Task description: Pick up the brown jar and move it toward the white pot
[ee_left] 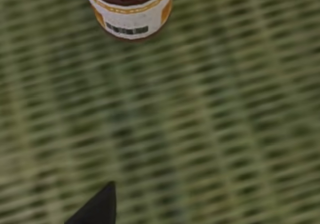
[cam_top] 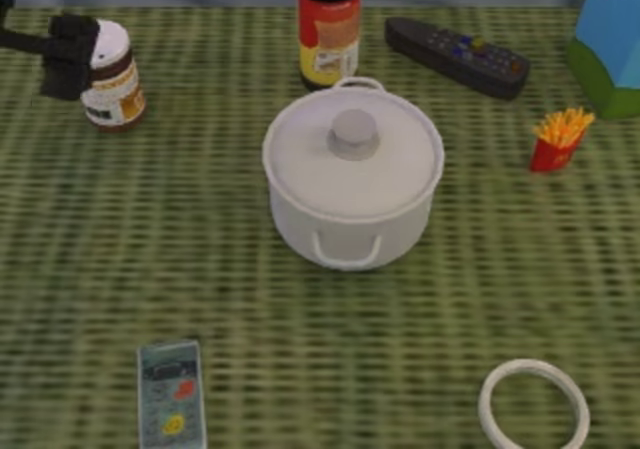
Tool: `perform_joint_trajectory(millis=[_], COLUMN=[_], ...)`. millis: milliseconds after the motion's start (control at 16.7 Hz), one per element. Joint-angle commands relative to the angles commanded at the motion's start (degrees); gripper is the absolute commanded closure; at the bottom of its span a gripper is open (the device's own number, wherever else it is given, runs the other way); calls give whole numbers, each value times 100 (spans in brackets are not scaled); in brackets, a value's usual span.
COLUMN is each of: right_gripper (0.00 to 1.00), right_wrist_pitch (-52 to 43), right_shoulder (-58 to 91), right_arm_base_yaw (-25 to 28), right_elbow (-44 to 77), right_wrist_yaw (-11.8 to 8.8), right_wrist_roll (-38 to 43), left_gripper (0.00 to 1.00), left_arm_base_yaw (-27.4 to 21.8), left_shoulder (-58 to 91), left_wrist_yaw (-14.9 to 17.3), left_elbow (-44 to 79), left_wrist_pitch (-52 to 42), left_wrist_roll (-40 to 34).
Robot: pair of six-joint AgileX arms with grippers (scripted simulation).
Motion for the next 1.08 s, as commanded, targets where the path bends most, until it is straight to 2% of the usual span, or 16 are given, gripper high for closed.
perform_joint_trajectory(millis=[360, 660, 840, 1080], right_gripper=[0, 0, 0, 0], right_wrist_pitch=[0, 0, 0, 0], right_shoulder=[0, 0, 0, 0], right_arm_base_yaw=[0, 0, 0, 0], right_elbow=[0, 0, 0, 0], right_wrist_yaw=[0, 0, 0, 0], right_wrist_roll=[0, 0, 0, 0], left_gripper=[0, 0, 0, 0], left_arm_base_yaw=[48, 118, 151, 162], left_shoulder=[3007, 4629, 5129, 5267], left_wrist_yaw=[-33, -146, -203, -223], left_elbow=[3080, 5106, 5830, 6046], left_wrist_pitch=[-1363, -1949, -2089, -2120], left_wrist_roll=[426, 688, 777, 804])
